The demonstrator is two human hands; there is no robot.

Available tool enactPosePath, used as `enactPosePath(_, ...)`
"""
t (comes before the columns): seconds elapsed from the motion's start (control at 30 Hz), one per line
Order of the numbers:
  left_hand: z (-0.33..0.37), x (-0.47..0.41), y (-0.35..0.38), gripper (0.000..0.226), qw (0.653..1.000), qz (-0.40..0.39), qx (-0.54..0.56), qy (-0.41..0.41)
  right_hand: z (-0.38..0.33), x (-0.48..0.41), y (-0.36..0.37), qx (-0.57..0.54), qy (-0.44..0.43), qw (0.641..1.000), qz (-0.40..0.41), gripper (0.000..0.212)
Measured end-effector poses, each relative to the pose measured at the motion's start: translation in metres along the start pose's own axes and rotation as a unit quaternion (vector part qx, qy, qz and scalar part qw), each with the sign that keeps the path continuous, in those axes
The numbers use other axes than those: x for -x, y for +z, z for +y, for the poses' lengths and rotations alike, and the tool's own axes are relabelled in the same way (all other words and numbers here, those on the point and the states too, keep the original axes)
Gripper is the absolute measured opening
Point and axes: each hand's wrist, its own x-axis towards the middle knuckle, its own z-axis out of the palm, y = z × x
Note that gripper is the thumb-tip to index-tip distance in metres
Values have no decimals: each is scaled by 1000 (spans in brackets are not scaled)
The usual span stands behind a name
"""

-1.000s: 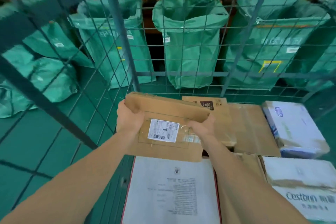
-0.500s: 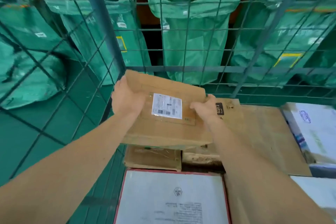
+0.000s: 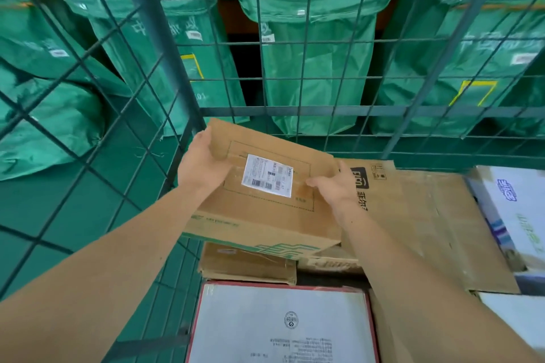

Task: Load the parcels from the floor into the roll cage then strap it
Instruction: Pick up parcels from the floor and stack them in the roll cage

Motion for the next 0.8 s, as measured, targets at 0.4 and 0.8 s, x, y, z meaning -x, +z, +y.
enactPosePath(0.4, -8, -11, 0, 60, 998, -7, 42, -48, -1, 2, 4, -19, 10, 999, 44, 77)
enactPosePath(0.8, 36, -5, -7, 114, 987, -9, 7, -162, -34, 20, 0, 33, 1, 997, 73, 93)
